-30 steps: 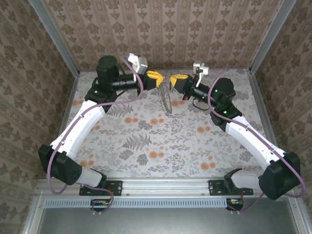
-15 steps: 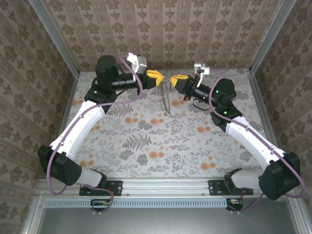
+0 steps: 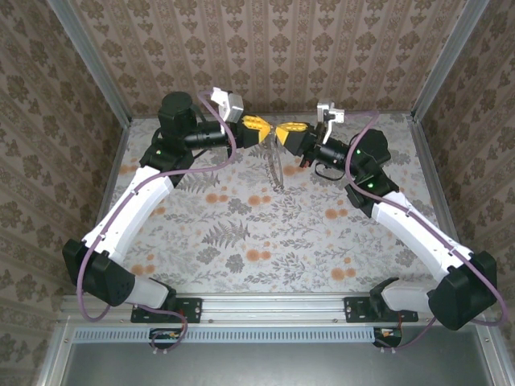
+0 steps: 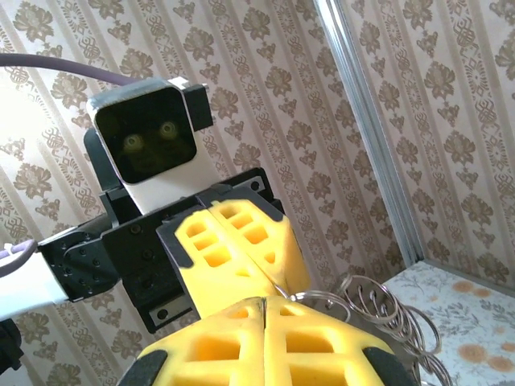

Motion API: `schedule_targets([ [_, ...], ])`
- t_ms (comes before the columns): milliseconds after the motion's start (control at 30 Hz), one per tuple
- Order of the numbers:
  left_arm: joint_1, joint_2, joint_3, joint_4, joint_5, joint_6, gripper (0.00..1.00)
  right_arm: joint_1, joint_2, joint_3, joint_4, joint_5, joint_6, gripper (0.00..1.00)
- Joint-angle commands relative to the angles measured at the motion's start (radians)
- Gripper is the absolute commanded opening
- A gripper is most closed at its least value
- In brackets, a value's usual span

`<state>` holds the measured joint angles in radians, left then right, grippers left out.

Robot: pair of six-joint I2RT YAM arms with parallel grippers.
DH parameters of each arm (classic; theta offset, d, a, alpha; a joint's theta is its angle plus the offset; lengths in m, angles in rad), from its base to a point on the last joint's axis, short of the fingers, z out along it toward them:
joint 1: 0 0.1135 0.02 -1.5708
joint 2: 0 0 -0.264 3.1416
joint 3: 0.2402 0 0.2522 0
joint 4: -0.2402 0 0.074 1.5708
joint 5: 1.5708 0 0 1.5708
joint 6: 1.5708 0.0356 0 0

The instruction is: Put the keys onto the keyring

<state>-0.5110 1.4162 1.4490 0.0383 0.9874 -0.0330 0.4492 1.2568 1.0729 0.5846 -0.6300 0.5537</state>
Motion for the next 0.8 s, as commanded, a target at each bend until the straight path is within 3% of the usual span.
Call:
schedule_targets([
  [0, -0.007, -0.015, 0.013, 0.041, 0.009, -0.016, 0.0, 0.007, 0.01, 0.036, 0.047, -0.017, 0.005, 0.0],
  [767, -0.021, -0.039, 0.017, 0.046, 0.028, -0.012, 0.0, -0.007, 0.05, 0.048, -0.063, 0.103, -0.053, 0.0],
])
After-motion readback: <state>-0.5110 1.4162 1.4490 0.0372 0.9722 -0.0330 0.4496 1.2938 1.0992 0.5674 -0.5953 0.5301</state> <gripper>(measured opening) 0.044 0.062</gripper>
